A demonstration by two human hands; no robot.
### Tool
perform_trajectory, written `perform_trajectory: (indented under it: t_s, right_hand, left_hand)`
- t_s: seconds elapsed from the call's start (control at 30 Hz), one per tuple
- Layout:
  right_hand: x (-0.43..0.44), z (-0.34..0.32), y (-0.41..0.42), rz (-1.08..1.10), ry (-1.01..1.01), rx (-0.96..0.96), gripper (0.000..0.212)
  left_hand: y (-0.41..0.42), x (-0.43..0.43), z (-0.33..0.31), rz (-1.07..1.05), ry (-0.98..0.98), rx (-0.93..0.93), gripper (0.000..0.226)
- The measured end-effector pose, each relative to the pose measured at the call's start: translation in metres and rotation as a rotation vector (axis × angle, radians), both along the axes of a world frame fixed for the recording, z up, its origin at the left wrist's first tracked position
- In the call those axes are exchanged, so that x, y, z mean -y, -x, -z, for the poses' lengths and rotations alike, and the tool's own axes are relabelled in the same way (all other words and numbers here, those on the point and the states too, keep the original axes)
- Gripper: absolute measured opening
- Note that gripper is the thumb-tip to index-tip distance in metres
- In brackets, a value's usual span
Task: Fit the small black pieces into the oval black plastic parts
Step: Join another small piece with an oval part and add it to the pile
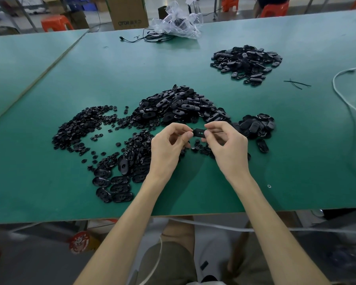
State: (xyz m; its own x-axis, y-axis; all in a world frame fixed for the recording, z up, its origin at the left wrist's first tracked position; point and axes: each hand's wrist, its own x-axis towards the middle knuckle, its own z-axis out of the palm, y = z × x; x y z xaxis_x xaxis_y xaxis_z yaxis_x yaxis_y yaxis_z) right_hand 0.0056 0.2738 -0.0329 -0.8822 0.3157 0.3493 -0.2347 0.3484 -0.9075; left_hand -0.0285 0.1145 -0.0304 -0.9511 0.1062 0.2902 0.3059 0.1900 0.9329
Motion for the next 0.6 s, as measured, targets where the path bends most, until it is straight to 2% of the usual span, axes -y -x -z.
perform_trajectory:
  t_s: [0.3,0.6]
  right_hand:
    - [-0.0004,-0.0002,0.0005,0.003,0.003,0.008,0.014]
    - [-0.0004,-0.0002,-0.0001,-0.037,0.005,0.025,0.021]
  left_hand:
    - [0.0002,-0.0001,-0.0003,0.007,0.008,-0.007,0.013]
    - [0.0002,-0.0002,-0.0003,0.0,-0.036,0.011,0.012]
